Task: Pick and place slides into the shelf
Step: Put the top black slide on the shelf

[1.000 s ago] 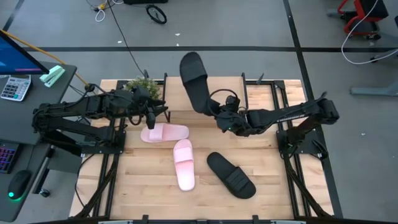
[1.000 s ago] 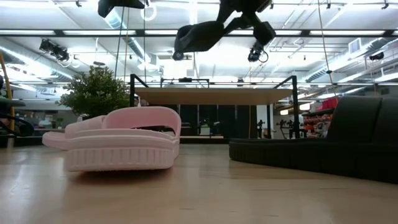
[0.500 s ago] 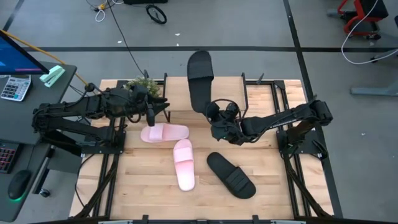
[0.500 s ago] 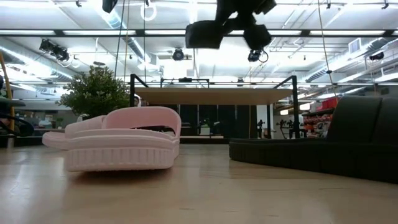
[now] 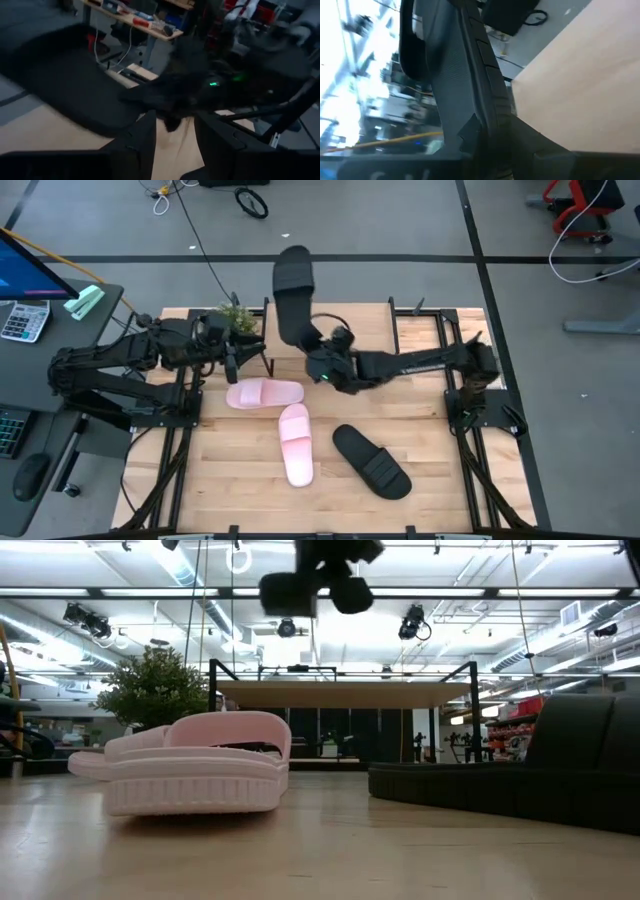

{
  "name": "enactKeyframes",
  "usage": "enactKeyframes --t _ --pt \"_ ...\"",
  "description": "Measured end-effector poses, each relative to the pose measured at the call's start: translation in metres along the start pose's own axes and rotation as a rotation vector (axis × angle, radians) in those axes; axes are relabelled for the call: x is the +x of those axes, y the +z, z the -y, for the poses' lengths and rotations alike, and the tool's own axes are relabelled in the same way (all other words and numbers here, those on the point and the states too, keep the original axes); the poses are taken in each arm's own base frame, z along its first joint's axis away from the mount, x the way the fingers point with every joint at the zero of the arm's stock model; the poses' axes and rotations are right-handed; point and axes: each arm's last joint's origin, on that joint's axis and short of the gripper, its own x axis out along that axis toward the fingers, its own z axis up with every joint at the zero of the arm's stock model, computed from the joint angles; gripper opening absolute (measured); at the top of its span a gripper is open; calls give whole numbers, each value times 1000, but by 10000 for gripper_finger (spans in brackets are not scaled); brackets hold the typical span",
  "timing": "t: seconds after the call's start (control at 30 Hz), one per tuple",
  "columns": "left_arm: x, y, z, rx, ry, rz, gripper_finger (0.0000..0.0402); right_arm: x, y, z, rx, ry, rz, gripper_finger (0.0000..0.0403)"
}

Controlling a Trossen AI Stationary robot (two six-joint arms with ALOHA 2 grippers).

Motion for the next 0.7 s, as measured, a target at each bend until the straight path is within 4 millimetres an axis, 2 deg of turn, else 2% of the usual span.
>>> enactKeyframes --t 0.13,0.3,0.47,0.7 --pt "-19 6 -3 51 -20 45 141 22 5 -10 0 -97 -25 68" --pt "-44 14 -8 88 -36 126 148 50 6 -18 33 -116 -26 68" --pt "-62 18 -11 92 -49 177 145 70 0 -4 56 -171 -37 68" --pt "-69 20 -13 97 -54 198 133 75 -21 16 110 -234 -63 68"
